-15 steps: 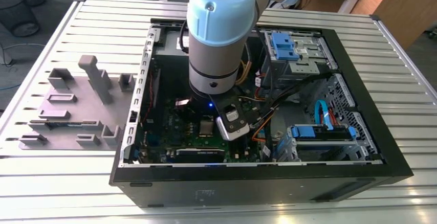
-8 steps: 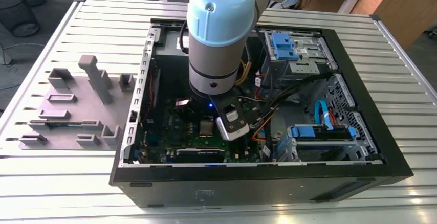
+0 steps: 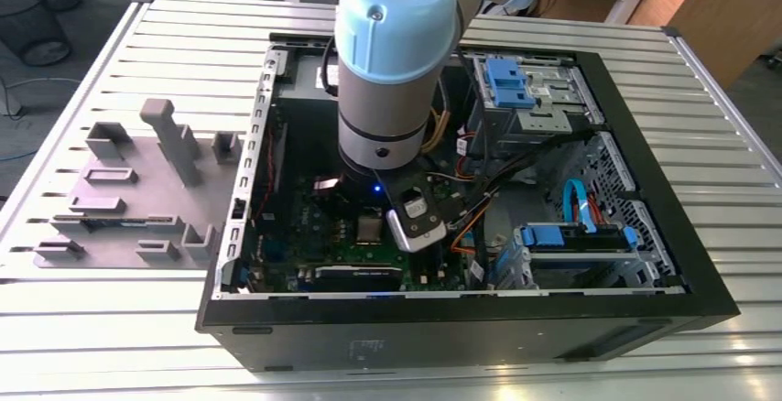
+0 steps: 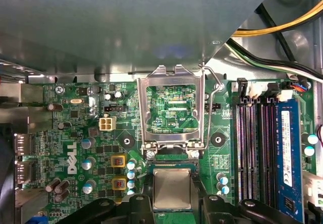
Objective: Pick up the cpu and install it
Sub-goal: 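Place the cpu into insertion slot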
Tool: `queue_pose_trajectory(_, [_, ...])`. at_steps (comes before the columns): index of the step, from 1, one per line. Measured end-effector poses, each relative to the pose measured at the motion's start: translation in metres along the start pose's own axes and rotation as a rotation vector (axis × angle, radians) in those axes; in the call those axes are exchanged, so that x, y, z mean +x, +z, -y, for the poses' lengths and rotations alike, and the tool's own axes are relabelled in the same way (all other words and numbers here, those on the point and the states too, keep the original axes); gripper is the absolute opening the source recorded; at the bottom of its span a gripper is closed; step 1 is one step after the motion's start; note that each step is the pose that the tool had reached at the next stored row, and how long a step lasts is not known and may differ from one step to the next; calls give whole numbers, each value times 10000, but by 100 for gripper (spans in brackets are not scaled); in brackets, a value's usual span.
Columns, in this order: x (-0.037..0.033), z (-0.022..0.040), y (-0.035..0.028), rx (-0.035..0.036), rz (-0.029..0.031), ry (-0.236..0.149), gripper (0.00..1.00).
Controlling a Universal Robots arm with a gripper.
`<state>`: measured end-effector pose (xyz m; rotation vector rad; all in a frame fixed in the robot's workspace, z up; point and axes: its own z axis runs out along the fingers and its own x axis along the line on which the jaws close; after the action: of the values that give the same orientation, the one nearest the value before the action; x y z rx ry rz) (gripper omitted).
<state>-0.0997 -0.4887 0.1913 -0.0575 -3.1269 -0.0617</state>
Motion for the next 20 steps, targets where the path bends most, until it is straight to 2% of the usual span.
queue_pose_trajectory(20, [-5, 12, 2, 1, 2, 0, 39])
